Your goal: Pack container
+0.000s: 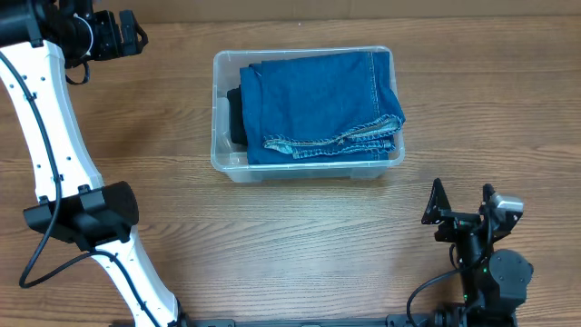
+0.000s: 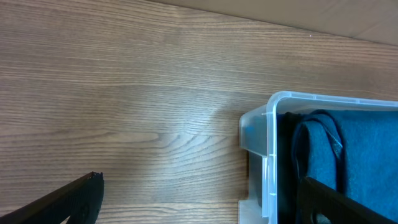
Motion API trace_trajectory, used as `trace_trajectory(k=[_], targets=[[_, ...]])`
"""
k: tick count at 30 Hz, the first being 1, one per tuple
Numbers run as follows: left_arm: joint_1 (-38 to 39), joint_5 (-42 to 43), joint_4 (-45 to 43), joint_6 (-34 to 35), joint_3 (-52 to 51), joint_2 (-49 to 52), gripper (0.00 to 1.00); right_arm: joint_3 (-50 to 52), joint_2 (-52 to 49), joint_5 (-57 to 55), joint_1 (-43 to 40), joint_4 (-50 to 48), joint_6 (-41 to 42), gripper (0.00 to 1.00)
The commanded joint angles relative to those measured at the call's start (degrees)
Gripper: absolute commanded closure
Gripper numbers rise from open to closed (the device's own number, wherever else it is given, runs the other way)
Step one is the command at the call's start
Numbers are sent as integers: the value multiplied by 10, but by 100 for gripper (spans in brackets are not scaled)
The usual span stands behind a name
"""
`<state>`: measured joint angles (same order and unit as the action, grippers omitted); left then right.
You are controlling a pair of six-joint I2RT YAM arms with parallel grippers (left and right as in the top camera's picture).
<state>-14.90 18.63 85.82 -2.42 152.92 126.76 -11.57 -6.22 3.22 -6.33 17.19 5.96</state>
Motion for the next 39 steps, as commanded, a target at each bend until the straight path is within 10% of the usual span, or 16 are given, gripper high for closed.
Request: trace_trajectory(k=[1, 39], targets=[[-1, 0, 0, 7, 8, -14, 0, 16, 25, 12, -2, -7, 0, 0], [-1, 0, 0, 7, 8, -14, 0, 66, 61, 14, -1, -11, 0, 0]])
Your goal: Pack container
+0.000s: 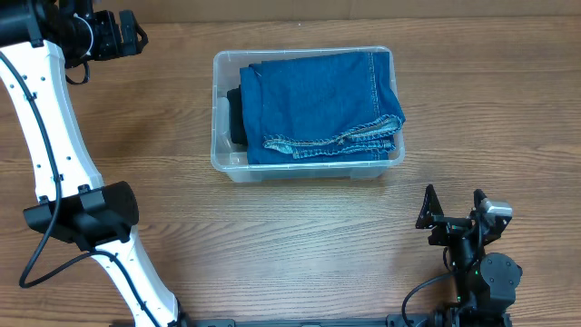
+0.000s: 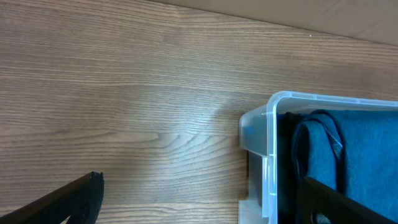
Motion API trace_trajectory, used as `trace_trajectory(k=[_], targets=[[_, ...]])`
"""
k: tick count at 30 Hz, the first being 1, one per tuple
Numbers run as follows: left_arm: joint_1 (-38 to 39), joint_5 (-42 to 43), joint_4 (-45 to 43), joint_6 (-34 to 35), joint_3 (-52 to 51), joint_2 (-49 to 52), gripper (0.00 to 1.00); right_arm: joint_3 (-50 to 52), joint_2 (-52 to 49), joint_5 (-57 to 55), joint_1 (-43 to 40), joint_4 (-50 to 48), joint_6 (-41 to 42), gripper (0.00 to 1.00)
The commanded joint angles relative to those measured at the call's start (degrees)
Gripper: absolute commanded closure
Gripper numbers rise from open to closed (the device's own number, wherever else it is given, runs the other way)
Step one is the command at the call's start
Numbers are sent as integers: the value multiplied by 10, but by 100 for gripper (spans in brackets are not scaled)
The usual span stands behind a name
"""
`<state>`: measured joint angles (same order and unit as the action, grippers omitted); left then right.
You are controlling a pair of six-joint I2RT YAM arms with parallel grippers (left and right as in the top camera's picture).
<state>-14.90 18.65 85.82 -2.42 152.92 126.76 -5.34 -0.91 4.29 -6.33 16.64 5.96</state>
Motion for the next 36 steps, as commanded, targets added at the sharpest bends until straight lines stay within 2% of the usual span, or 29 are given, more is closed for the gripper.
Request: trace_trajectory(k=[1, 5, 9, 15, 19, 31, 33, 34, 36], targets=[[-1, 0, 0, 7, 8, -14, 0, 4, 7, 3, -1, -5, 0, 0], [-1, -65, 41, 5, 8, -14, 0, 4, 7, 3, -1, -5, 0, 0], [-1, -68, 45, 5, 8, -16, 0, 4, 7, 3, -1, -5, 0, 0], [21, -67, -75, -3, 2, -58, 0, 4, 7, 3, -1, -5, 0, 0], [35, -68, -166, -4, -47, -118, 0, 4, 7, 3, -1, -5, 0, 0], [35, -77, -341, -23, -437, -367, 0, 4, 7, 3, -1, -5, 0, 0], [35, -70, -400, -23, -530, -419, 0, 4, 7, 3, -1, -5, 0, 0], [35, -61, -450, -23, -608, -462, 0, 4, 7, 3, -1, -5, 0, 0], [35, -57, -485, -23, -689, -508, 0, 4, 7, 3, -1, -5, 0, 0]])
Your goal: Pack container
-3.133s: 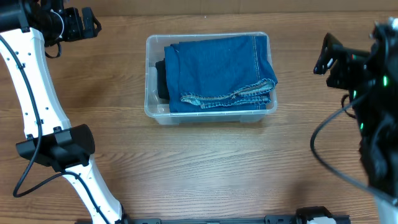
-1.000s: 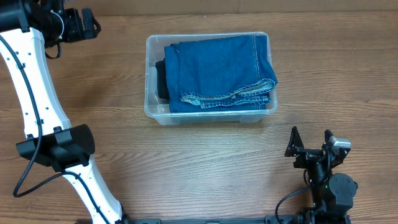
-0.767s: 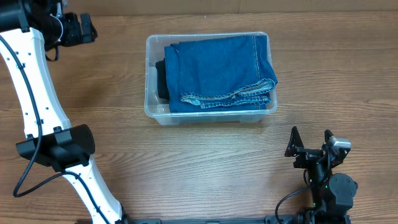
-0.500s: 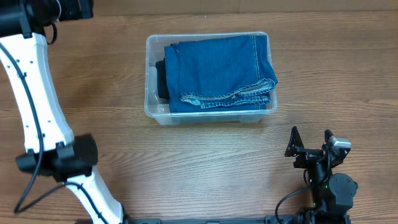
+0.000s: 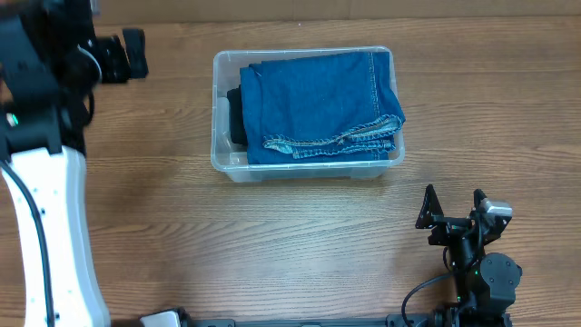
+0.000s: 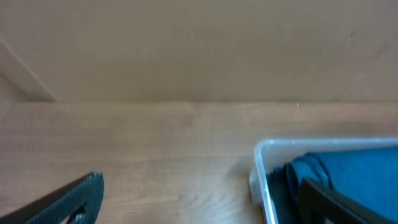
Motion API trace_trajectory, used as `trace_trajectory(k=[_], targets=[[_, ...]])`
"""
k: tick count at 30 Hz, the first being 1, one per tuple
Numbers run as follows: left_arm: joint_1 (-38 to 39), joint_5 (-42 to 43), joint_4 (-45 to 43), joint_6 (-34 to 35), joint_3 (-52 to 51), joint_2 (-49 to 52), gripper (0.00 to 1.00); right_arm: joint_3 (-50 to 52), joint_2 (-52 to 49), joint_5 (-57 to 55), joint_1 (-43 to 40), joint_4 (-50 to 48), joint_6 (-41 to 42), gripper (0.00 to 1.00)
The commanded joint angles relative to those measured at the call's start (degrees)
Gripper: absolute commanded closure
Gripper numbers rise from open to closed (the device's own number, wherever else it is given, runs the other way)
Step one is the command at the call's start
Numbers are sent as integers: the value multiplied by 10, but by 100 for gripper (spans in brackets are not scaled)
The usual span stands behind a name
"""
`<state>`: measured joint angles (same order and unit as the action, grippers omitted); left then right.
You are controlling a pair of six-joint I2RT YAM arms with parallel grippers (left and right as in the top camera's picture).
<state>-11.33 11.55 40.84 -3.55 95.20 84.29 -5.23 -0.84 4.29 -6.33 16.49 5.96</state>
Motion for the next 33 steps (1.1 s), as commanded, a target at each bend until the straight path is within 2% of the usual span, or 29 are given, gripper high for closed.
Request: trace_trajectory(k=[1, 10, 13, 15, 19, 28, 33], targets=[[-1, 14, -45, -11, -140, -100, 0, 3, 7, 3, -1, -4, 0, 0], [-1, 14, -250, -12, -522, -353, 0, 3, 7, 3, -1, -4, 0, 0], [-1, 14, -338, -12, -639, -441, 0, 3, 7, 3, -1, -4, 0, 0], [-1, 14, -427, -11, -728, -507, 0, 3, 7, 3, -1, -4, 0, 0], [-1, 13, -554, -7, -854, -593, 0, 3, 7, 3, -1, -4, 0, 0], [-1, 9, -571, -5, -949, -720, 0, 3, 7, 3, -1, -4, 0, 0], [22, -13, -501, -12, -949, -768, 0, 3, 7, 3, -1, -4, 0, 0]])
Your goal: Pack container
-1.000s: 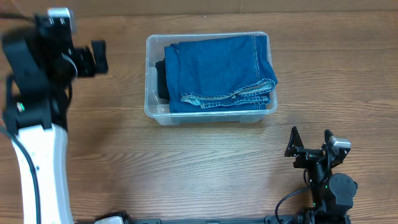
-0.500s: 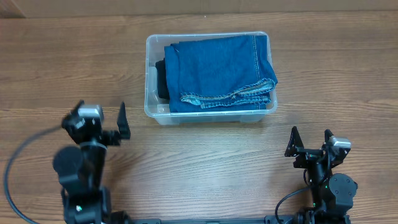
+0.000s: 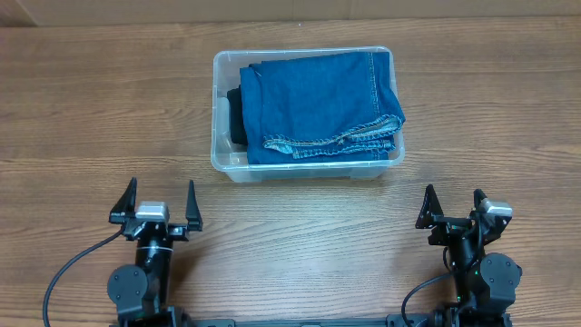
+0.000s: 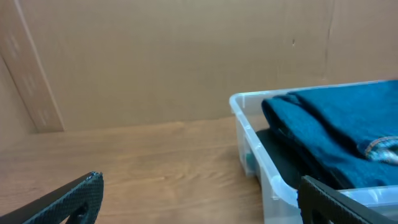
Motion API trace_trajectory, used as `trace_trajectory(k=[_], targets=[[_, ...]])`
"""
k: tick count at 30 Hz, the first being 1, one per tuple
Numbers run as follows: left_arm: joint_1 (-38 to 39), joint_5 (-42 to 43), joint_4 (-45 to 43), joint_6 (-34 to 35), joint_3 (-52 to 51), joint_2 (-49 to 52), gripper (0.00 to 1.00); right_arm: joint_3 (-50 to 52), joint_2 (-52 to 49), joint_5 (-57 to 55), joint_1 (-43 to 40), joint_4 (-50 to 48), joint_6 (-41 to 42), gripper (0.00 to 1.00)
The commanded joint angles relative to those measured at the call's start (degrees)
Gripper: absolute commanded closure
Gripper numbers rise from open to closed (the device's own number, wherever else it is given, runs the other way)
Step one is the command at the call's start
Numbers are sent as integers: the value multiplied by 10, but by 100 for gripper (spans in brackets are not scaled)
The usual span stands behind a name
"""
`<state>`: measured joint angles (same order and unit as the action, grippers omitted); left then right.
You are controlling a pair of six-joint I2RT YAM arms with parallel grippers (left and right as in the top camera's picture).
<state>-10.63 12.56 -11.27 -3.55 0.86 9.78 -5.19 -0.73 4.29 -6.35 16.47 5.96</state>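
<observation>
A clear plastic container [image 3: 219,109] stands at the back middle of the table, with folded blue jeans [image 3: 322,102] filling it over a dark garment [image 3: 235,118]. The left wrist view shows the container [image 4: 249,134] and jeans [image 4: 339,121] low at the right. My left gripper [image 3: 155,204] rests at the table's front left, open and empty, fingers wide apart [image 4: 198,186]. At the front right my right gripper [image 3: 451,210] sits open and empty too.
A brown cardboard wall [image 4: 174,56] runs along the far edge of the wooden table [image 3: 109,127]. A black cable [image 3: 68,268] trails from the left arm's base at the front left.
My left arm has dropped from its raised reach at the back left corner to a folded rest at the front left. Its gripper stays open. The right arm is unchanged.
At first my left arm stretched high to the back left corner, open, beside the packed container, and my right gripper sat at the front right. The right arm then settled slightly lower. The left arm stood shifted afterwards, and now rests at the front left.
</observation>
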Motion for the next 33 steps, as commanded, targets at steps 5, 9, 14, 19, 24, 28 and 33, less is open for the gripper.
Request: trace_trajectory(k=[5, 9, 14, 19, 24, 28, 33], targets=[[18, -38, 109, -12, -6, -57, 0, 2, 6, 3, -1, -4, 0, 0], [18, -52, 151, -12, -6, -70, 0, 2, 6, 3, -1, -4, 0, 0], [18, -50, 150, -2, -6, -87, 0, 2, 6, 3, -1, -4, 0, 0], [18, -51, 149, -3, -6, -96, 0, 2, 6, 3, -1, -4, 0, 0], [17, -51, 149, -3, -6, -95, 0, 2, 6, 3, -1, -4, 0, 0], [18, -51, 149, -3, -6, -95, 0, 2, 6, 3, -1, -4, 0, 0], [18, -51, 149, -3, -6, -95, 0, 2, 6, 3, -1, -4, 0, 0]])
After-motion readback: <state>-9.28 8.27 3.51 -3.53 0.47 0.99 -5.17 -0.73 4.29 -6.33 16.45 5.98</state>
